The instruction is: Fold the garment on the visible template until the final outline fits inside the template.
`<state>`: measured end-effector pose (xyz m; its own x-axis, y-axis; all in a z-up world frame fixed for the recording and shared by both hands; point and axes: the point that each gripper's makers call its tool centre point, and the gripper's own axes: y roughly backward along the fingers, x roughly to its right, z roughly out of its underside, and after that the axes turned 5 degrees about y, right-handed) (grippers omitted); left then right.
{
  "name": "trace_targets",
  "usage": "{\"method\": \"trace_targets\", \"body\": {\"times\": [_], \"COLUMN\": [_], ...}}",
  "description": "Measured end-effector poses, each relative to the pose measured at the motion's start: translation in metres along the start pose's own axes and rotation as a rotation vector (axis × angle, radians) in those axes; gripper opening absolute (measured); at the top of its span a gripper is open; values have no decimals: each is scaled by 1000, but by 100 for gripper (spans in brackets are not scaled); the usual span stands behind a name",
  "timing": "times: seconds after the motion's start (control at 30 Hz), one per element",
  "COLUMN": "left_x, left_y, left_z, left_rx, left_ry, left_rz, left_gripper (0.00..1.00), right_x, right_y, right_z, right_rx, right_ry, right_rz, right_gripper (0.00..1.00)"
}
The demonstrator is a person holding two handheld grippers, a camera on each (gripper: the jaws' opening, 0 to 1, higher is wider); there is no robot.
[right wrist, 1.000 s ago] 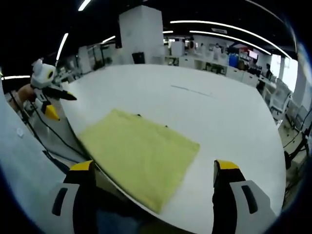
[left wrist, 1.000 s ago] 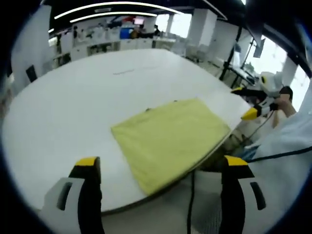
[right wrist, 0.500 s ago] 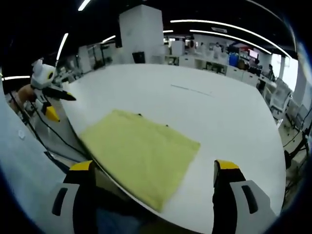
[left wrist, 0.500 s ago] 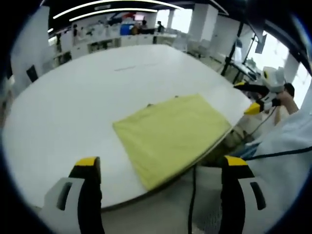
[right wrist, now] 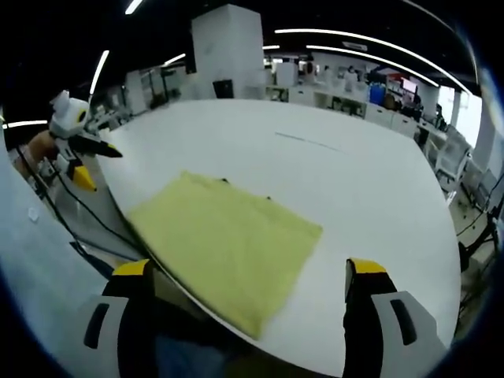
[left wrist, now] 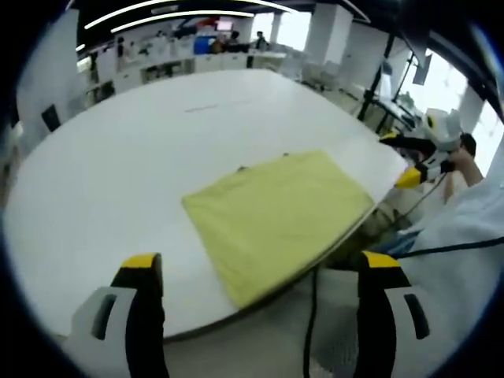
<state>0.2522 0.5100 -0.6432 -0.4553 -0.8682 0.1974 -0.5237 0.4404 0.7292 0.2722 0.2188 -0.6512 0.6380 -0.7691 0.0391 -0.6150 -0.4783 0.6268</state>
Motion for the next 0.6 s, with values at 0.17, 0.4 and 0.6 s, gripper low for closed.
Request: {"method": "trace_targets", "body": {"times": [0.17, 0.4, 0.6], "left_x": [1, 0, 1], "left_y": [-4, -3, -2], "left_z": [1, -1, -1], "left_rx": [-12, -3, 1], "left_ry": [4, 6, 7], "left_rz": [10, 6, 12], "left_gripper": [100, 100, 100], "right_x": [0, -2, -1], "right_y": [-1, -5, -7], "right_z": [-1, 1, -6], "right_rx": [-4, -25, -7], "right_ry": [-1, 14, 11], "right_rz": [-7, -19, -22], "right_gripper": [100, 100, 100]}}
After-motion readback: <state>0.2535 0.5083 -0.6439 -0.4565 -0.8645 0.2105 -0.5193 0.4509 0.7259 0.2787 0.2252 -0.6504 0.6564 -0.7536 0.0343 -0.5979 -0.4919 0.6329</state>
